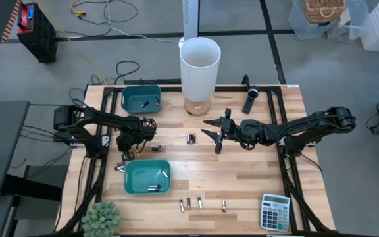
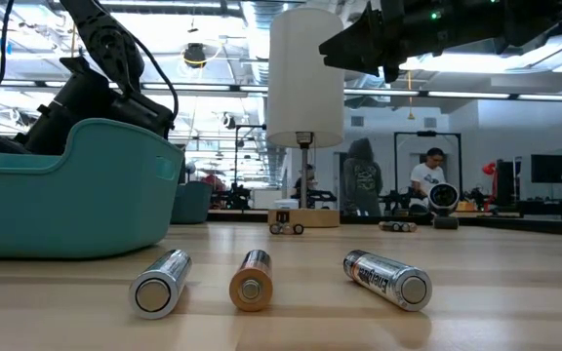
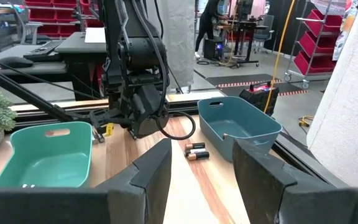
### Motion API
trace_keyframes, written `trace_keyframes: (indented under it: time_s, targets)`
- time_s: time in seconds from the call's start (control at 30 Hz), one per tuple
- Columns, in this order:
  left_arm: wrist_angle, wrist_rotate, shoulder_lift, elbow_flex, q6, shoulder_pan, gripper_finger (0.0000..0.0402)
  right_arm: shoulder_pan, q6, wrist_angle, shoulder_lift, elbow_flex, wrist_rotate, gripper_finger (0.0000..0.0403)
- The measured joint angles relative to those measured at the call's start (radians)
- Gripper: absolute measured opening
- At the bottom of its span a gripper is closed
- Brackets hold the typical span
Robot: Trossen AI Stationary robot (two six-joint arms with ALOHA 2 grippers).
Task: Sort batteries
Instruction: Put the black battery into the blue bin
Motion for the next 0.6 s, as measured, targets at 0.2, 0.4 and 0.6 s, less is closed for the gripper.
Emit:
trace_keyframes:
  time_s: [0.2,0.4,0.6]
  targets:
    - [0.003,0.008,0.0,0.0,0.007,0.0,0.001,0.0,0.0,0.0,0.0,0.0,0.0,0.0185]
    - [0.059,0.023,0.002,-0.003,0.009,0.0,0.007,0.0,0.0,0.0,0.0,0.0,0.0,0.0185]
    - [0.103,0.024,0.003,-0.004,0.009,0.0,0.0111,0.0,0.0,-0.003,0.0,0.0,0.0,0.0185]
